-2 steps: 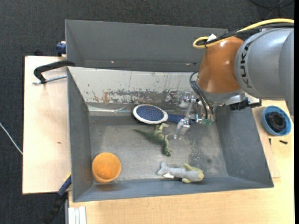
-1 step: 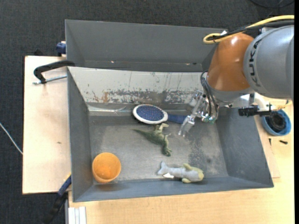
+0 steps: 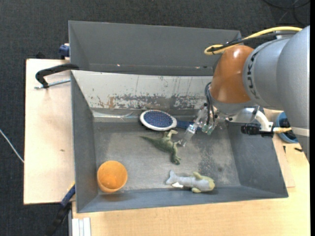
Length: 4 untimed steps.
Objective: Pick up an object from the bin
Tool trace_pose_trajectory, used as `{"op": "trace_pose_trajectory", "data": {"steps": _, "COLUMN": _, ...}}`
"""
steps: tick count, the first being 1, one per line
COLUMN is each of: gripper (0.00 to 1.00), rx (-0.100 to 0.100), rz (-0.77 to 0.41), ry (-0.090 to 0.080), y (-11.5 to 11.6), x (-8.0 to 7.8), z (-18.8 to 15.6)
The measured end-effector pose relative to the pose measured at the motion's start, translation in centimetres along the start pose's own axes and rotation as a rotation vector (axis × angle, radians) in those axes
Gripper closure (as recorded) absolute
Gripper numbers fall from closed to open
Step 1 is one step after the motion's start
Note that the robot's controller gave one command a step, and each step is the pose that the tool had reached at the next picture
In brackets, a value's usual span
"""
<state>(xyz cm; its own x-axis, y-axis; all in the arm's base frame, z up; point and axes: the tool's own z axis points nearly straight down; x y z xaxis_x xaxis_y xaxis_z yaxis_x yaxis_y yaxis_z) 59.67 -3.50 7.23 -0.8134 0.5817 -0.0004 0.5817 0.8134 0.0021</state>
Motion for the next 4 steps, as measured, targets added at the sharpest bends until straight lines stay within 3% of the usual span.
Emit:
{"op": "trace_pose_trajectory", "data": {"steps": 1, "gripper": 0.00, "rx": 0.000, "rz": -0.002, "ry": -0.002, "y": 0.1, "x": -0.1, "z": -0.1}}
{"op": "trace_pose_trajectory", "data": {"steps": 2, "gripper": 1.00, "rx": -0.001, "rz": -0.004, "ry": -0.004, "y": 0.2, "x": -0.1, "z": -0.3}}
{"op": "trace_pose_trajectory", "data": {"steps": 4, "gripper": 1.00, "rx": 0.001, "rz": -0.012, "ry": 0.000, "y": 0.4, "x": -0.1, "z": -4.8}}
